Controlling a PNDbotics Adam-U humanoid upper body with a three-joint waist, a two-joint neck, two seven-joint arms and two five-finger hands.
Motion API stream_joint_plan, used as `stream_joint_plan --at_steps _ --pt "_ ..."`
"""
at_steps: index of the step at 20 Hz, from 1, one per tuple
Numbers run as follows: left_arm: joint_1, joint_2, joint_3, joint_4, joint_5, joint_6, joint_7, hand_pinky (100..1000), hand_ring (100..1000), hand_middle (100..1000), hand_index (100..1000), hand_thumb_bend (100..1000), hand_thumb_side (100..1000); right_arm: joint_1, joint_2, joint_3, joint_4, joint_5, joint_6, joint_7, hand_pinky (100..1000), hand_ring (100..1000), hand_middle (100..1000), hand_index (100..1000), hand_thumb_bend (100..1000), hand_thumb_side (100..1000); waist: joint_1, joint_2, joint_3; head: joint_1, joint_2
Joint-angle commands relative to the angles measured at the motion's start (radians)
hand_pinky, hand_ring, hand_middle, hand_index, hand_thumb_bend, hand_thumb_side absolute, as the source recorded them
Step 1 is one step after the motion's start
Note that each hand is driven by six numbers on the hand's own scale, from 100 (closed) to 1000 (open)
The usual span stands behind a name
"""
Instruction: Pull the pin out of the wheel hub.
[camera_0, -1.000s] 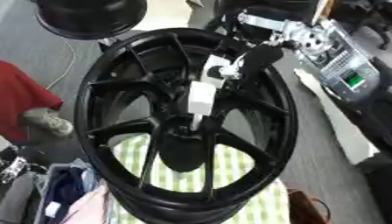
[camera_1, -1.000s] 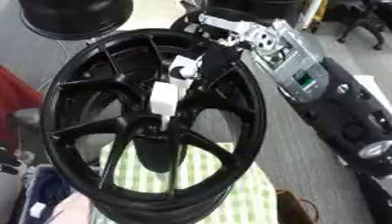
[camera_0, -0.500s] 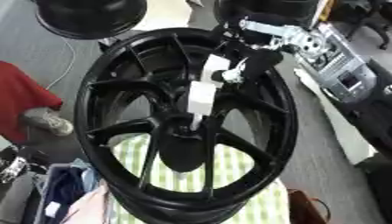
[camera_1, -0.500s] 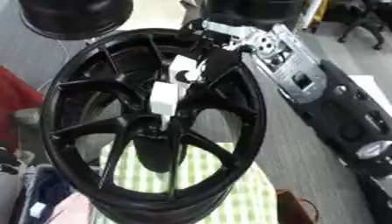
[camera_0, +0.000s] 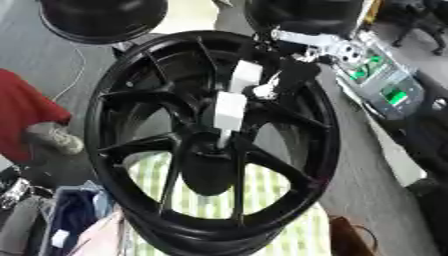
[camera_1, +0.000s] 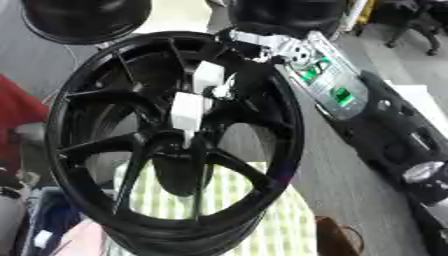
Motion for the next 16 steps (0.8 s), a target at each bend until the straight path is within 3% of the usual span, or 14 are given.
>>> stream_joint_plan --at_steps 1,9,16 --pt "-0.011 0.006 0.006 -0.013 -0.003 -0.001 -0.003 592 623 555 830 100 646 -0.009 -0.007 -0.008 -0.005 -0.002 -0.003 -0.013 388 565 756 756 445 205 0.006 -0.013 0.000 -0.005 0.005" --pt "-0.012 0.005 0.005 -0.014 -0.004 0.000 -0.005 592 623 555 829 100 647 -0.008 0.000 -0.004 -0.005 -0.009 -0.004 -0.050 246 479 667 646 392 152 0.005 -0.013 0.001 -0.008 0.008" --pt "-0.012 0.005 0.004 -0.015 -0.004 0.001 -0.007 592 623 555 830 100 648 -0.007 0.003 -0.002 -0.006 -0.004 -0.004 -0.082 124 414 591 554 278 100 0.004 -0.013 0.002 -0.010 0.010"
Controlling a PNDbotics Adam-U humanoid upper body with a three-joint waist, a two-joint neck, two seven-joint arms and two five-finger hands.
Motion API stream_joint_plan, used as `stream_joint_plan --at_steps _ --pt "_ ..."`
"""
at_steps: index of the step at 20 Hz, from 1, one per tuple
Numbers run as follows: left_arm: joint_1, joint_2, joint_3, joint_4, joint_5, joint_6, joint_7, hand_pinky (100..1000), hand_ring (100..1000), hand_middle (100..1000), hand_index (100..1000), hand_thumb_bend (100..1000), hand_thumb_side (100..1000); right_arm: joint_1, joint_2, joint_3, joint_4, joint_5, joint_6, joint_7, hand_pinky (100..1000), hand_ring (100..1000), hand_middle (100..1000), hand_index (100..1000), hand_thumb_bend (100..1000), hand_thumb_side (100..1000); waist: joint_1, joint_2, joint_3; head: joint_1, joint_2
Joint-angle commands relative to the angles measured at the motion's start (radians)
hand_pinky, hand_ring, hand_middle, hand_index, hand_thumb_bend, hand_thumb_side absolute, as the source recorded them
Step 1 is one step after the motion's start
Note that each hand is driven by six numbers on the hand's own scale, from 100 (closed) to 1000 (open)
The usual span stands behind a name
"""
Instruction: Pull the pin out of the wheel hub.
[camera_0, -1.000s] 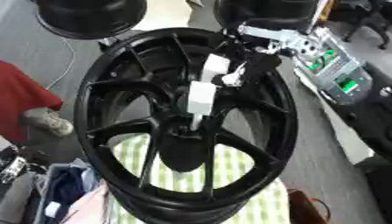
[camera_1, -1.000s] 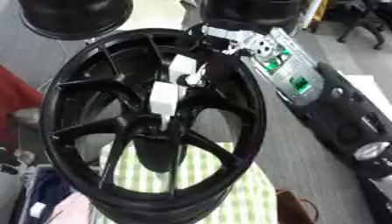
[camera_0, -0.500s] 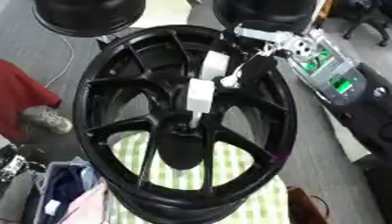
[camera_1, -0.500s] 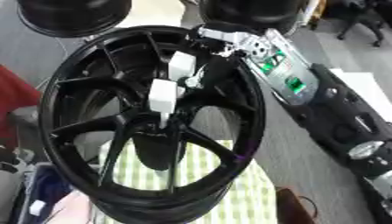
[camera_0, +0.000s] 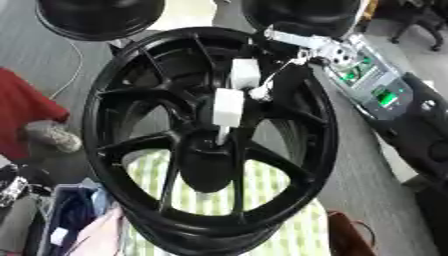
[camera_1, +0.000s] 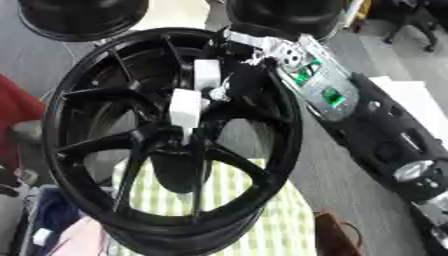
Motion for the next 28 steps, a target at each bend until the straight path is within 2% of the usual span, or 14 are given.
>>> stream_joint_plan --at_steps 1,4,7,8,9,12,13,14,28 --pt "-0.012 0.004 0.004 -0.015 -0.004 -0.002 -0.004 592 623 555 830 100 648 -0.015 -0.014 -0.010 -0.007 0.002 -0.002 -0.021 120 410 586 549 270 100 0.004 -0.013 0.002 -0.005 0.002" --pt "-0.012 0.004 0.004 -0.015 -0.004 -0.001 -0.005 592 623 555 830 100 649 -0.017 -0.015 -0.011 -0.011 0.004 -0.003 -0.036 100 362 533 490 189 100 0.004 -0.014 0.003 -0.006 0.002" --pt "-0.012 0.003 0.003 -0.014 -0.005 -0.001 -0.006 592 624 555 830 100 649 -0.020 -0.017 -0.016 -0.014 -0.001 -0.002 -0.057 100 332 504 455 151 100 0.003 -0.014 0.003 -0.008 0.003" --pt "-0.013 0.003 0.003 -0.013 -0.005 0.000 -0.006 592 624 555 830 100 649 -0.022 -0.018 -0.018 -0.015 -0.003 -0.002 -0.067 100 325 501 449 109 112 0.003 -0.014 0.004 -0.009 0.002" --pt "-0.013 0.003 0.003 -0.013 -0.005 0.000 -0.007 592 624 555 830 100 650 -0.023 -0.020 -0.020 -0.015 -0.005 -0.001 -0.079 100 320 497 444 145 100 0.003 -0.015 0.004 -0.009 0.002" --pt "-0.014 0.002 0.002 -0.010 -0.007 0.001 -0.010 593 624 556 831 100 652 -0.027 -0.024 -0.027 -0.014 -0.016 0.000 -0.111 100 309 490 434 136 100 0.003 -0.016 0.006 -0.010 0.002" --pt "-0.014 0.002 0.002 -0.009 -0.008 0.001 -0.011 593 624 556 832 100 653 -0.028 -0.026 -0.028 -0.014 -0.020 0.000 -0.118 100 302 488 428 100 128 0.003 -0.016 0.006 -0.011 0.003" --pt "-0.014 0.001 0.002 -0.009 -0.008 0.001 -0.012 593 624 556 831 100 653 -0.031 -0.029 -0.031 -0.015 -0.025 0.001 -0.127 100 300 486 427 135 100 0.003 -0.017 0.006 -0.011 0.002" --pt "-0.013 -0.006 -0.007 0.004 -0.019 0.005 -0.030 594 625 557 833 100 659 -0.090 -0.081 -0.082 -0.058 -0.113 0.016 -0.230 100 279 483 414 185 123 -0.003 -0.035 0.023 -0.024 0.012"
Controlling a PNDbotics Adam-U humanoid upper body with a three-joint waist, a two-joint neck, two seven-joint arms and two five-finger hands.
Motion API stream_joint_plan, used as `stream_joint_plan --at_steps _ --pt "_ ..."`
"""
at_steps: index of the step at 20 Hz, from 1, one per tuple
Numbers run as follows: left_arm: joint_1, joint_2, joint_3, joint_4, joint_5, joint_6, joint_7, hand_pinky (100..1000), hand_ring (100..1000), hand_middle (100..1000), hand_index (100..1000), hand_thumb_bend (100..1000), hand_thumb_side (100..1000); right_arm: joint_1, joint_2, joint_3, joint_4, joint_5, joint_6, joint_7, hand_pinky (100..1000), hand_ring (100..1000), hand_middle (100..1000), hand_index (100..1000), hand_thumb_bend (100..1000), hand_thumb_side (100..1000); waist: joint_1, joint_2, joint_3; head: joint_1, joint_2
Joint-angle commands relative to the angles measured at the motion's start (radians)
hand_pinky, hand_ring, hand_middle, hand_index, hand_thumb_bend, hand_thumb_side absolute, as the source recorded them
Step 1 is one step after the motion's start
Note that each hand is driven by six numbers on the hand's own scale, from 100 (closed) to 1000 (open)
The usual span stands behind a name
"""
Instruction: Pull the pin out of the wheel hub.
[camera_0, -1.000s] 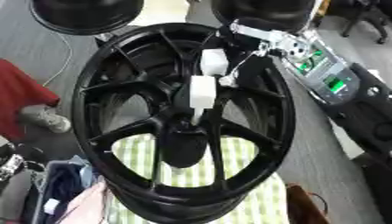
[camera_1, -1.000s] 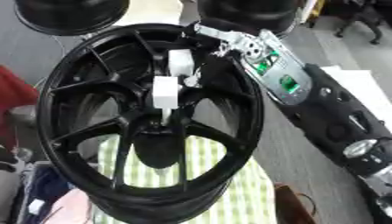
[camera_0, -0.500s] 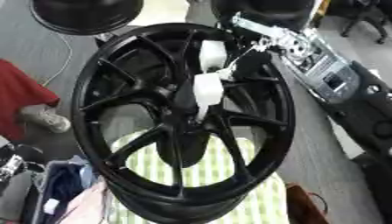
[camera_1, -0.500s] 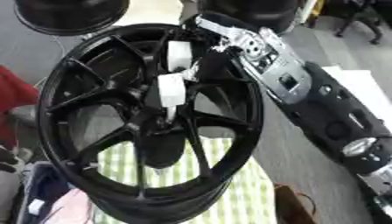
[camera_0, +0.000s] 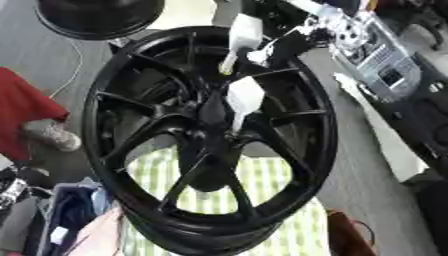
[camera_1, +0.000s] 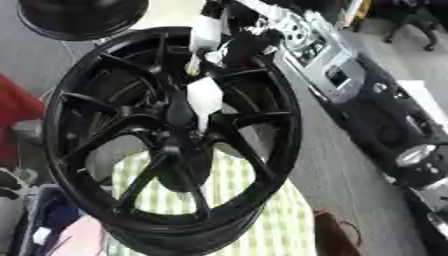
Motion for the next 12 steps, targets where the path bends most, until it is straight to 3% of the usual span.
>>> stream_joint_plan --at_steps 1,2,3,7,12 --pt "-0.011 0.003 -0.007 -0.008 -0.007 0.001 -0.009 594 625 557 833 100 659 -0.030 -0.047 -0.029 -0.035 -0.021 0.005 -0.018 100 278 483 414 185 125 0.003 -0.029 0.004 -0.008 0.009" --pt "-0.010 0.003 -0.008 -0.007 -0.008 0.002 -0.011 594 625 557 833 100 659 -0.034 -0.053 -0.035 -0.043 -0.027 0.006 -0.023 100 278 483 413 159 165 0.002 -0.031 0.004 -0.009 0.010" --pt "-0.010 0.003 -0.008 -0.007 -0.010 0.003 -0.012 594 625 557 833 100 659 -0.036 -0.060 -0.041 -0.052 -0.034 0.006 -0.029 100 277 483 413 191 129 0.001 -0.032 0.004 -0.010 0.010" --pt "-0.005 0.007 -0.004 -0.006 -0.014 0.005 -0.012 594 625 557 833 100 660 -0.023 -0.107 -0.072 -0.109 -0.076 0.007 -0.060 100 282 486 417 205 137 -0.004 -0.038 -0.008 -0.006 0.004" --pt "0.005 0.017 0.009 -0.005 -0.013 0.009 0.003 594 625 556 833 100 660 0.079 -0.216 -0.147 -0.220 -0.125 0.017 -0.121 100 294 491 424 213 149 -0.010 -0.042 -0.035 0.016 -0.011"
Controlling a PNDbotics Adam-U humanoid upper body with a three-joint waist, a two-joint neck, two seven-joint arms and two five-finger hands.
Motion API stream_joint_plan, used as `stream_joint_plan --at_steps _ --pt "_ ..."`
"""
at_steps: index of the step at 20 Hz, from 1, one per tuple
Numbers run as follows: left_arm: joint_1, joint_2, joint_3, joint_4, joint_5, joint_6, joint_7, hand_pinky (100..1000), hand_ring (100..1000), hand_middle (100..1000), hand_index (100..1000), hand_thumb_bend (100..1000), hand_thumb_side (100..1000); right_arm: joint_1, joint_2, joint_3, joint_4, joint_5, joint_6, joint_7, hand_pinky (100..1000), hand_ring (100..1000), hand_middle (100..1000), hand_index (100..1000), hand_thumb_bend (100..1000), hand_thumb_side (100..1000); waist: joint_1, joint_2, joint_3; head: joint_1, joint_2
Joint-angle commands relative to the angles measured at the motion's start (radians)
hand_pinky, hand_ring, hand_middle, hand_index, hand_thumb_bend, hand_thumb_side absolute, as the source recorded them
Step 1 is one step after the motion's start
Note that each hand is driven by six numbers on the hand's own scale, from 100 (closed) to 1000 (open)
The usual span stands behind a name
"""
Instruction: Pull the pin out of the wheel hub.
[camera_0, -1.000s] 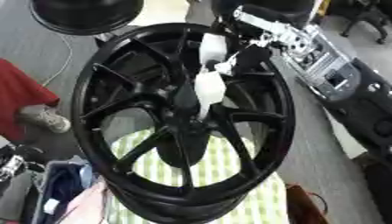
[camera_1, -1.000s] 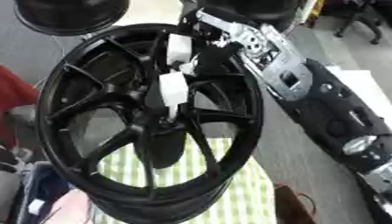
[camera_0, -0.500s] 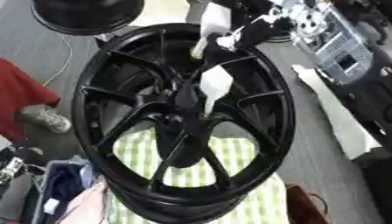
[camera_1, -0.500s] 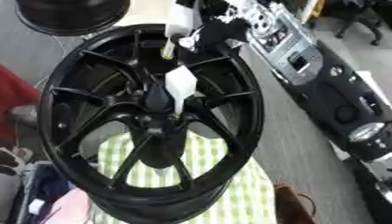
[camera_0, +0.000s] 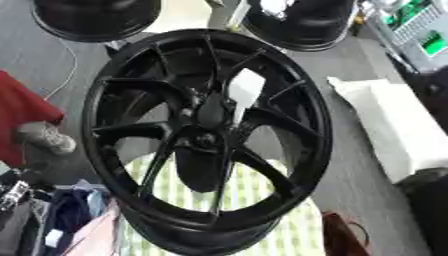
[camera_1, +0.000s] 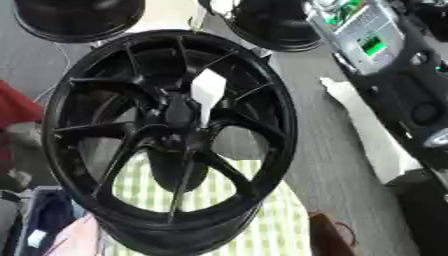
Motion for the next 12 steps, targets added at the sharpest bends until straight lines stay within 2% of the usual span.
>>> stream_joint_plan --at_steps 1,4,7,9,11,12 --pt "0.000 0.026 0.014 -0.011 0.000 0.002 0.012 594 625 556 833 100 660 0.055 -0.109 -0.072 -0.081 -0.031 0.009 -0.046 100 296 493 426 215 148 0.002 -0.021 -0.010 0.017 -0.017" --pt "0.007 0.031 0.025 -0.015 0.004 0.002 0.024 594 625 556 832 100 660 0.188 -0.178 -0.143 -0.126 -0.042 0.023 -0.107 100 305 499 431 236 146 0.001 -0.020 -0.027 0.033 -0.021" --pt "0.012 0.033 0.034 -0.020 0.011 0.003 0.034 594 625 556 832 100 660 0.354 -0.205 -0.224 -0.176 -0.055 0.019 -0.203 100 320 510 444 269 141 0.002 -0.018 -0.038 0.044 -0.023" --pt "0.015 0.033 0.040 -0.026 0.016 0.005 0.040 594 625 556 832 100 660 0.475 -0.184 -0.272 -0.213 -0.043 0.014 -0.267 100 346 527 467 307 148 0.002 -0.015 -0.044 0.049 -0.022" --pt "0.016 0.033 0.045 -0.034 0.020 0.008 0.045 594 625 556 832 100 660 0.590 -0.140 -0.309 -0.242 -0.003 0.023 -0.314 153 397 580 535 338 160 0.002 -0.011 -0.051 0.058 -0.021" --pt "0.017 0.032 0.047 -0.037 0.023 0.010 0.047 594 625 556 832 100 663 0.645 -0.107 -0.326 -0.251 0.033 0.033 -0.330 228 464 657 638 412 110 0.002 -0.009 -0.055 0.064 -0.021"
